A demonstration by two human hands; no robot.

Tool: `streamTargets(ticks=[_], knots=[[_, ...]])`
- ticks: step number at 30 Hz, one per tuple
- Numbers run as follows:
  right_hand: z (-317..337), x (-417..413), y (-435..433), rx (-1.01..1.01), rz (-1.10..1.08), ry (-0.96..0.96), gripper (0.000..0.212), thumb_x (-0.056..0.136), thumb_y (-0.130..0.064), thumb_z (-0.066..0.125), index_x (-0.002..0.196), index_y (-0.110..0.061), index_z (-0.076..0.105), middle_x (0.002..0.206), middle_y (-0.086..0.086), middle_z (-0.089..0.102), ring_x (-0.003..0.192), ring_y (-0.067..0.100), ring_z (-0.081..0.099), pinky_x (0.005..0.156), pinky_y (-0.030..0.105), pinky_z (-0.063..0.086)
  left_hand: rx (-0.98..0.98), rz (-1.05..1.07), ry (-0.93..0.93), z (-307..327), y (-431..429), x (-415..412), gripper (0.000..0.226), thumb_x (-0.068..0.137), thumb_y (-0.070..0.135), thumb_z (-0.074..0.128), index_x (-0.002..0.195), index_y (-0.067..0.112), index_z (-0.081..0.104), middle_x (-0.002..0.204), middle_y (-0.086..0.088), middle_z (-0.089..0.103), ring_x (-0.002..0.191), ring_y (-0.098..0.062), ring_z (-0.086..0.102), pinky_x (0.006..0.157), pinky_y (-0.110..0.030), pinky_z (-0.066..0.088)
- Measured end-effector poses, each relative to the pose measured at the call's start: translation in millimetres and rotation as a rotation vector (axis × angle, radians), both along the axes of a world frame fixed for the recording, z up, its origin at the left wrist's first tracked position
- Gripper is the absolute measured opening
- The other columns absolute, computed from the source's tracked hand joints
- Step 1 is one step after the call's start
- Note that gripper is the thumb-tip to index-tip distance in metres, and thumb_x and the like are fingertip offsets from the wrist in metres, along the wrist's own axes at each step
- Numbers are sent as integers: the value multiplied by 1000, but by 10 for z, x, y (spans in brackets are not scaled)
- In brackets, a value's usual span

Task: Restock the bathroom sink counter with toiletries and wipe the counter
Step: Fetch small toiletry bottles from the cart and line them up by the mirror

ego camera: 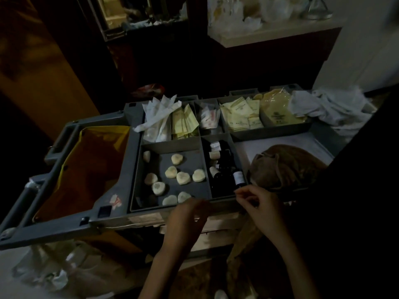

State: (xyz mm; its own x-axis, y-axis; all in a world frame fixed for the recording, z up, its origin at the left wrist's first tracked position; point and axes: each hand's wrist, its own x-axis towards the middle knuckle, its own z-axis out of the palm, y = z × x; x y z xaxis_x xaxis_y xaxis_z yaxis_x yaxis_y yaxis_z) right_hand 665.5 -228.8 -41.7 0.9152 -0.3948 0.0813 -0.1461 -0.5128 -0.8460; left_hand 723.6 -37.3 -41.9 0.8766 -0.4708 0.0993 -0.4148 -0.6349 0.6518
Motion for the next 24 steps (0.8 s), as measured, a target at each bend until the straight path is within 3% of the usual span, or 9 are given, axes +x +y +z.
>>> streamTargets(ticks=[5,12,17,20,24], knots=[[-67,294,-126,-53,14,32,18,84,-10,69,96,-23,71,87,-14,68,80,1,63,71,21,51,-6,42,-10,101,-172,434,23,86,16,69,109,21,70,101,4,70,87,-10,64,73,-27,51],[28,560,-314,-117,-37,54,16,85,-16,68,97,-26,70,85,-19,65,81,-2,61,73,21,52,-34,-36,-58,165,-430,1001,21,86,14,67,107,19,70,103,2,71,94,-14,64,76,-30,51],[70,734,-403,-161,-114,48,21,86,-10,67,96,-28,67,85,-15,63,81,2,59,76,19,49,-6,-163,-102,107,-664,1345,25,85,14,70,108,20,71,105,2,69,96,-13,64,79,-21,48],[64,804,-417,-187,-127,65,21,86,-9,66,98,-26,68,84,-16,61,78,-2,57,72,8,44,41,-234,-102,85,-801,1495,26,85,12,69,110,20,70,107,2,67,97,-13,63,76,-14,41],[41,842,-393,-197,-111,98,21,86,-11,66,102,-23,69,89,-12,64,79,-2,55,71,0,38,82,-246,-163,20,-909,1692,28,85,7,62,109,18,70,108,-3,65,98,-21,60,72,-23,41]])
